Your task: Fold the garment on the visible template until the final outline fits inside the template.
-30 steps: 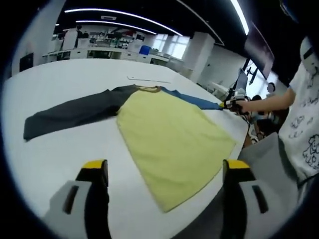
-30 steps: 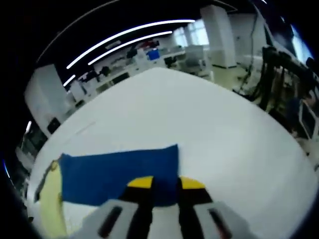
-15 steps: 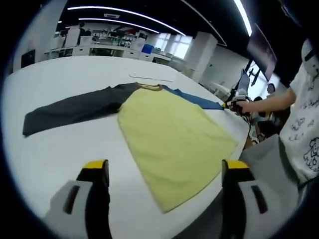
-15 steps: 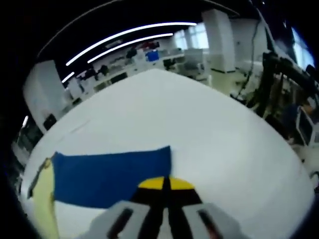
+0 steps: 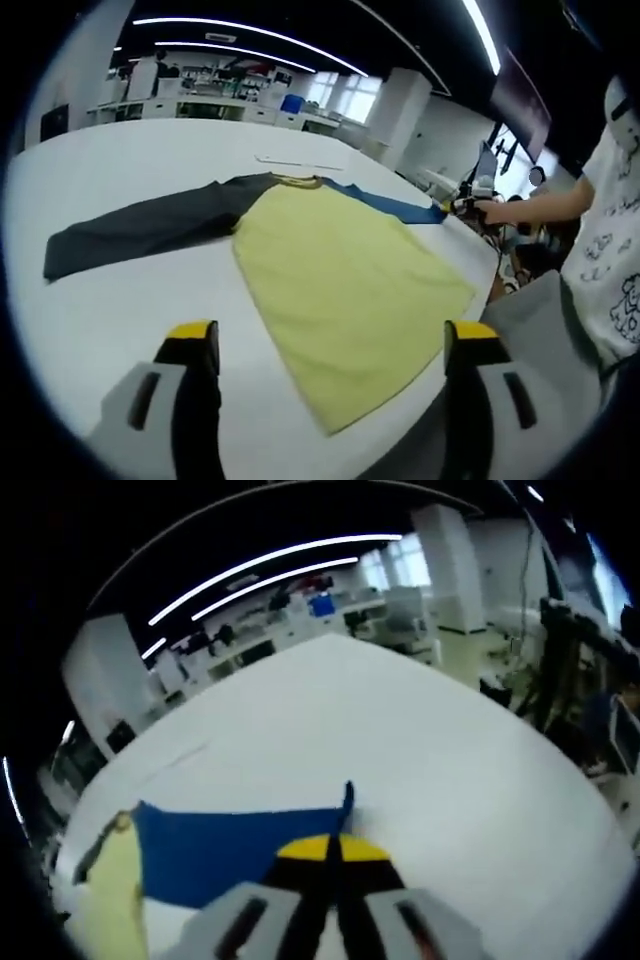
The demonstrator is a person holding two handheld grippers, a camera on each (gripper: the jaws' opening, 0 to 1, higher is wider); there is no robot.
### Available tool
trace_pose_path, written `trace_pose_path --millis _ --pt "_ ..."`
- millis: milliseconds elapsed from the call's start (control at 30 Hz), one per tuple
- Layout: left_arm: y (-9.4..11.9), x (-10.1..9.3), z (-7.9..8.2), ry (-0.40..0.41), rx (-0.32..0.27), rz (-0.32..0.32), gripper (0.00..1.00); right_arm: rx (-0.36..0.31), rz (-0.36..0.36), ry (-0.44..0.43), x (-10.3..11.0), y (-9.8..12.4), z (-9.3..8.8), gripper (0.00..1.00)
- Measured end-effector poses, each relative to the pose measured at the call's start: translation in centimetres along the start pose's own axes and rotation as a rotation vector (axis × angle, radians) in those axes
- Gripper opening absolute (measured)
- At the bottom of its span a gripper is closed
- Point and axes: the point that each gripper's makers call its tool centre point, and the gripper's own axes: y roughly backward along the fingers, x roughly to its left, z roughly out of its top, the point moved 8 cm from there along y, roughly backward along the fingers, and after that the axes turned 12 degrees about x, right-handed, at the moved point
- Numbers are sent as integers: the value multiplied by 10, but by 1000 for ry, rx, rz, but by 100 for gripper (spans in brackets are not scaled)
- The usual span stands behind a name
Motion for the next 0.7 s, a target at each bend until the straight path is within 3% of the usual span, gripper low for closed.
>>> trace_pose_path --millis 133,333,567,700 --pt "1 3 1 -22 1 6 92 -3 108 -10 41 4 4 0" --pt "1 4 -1 -53 17 6 90 26 243 58 109 -3 7 0" --pt "1 -2 -2 -72 4 -2 86 85 383 109 186 -16 -5 0" --pt "0 -4 -1 -74 1 5 89 95 465 94 224 -21 -12 0"
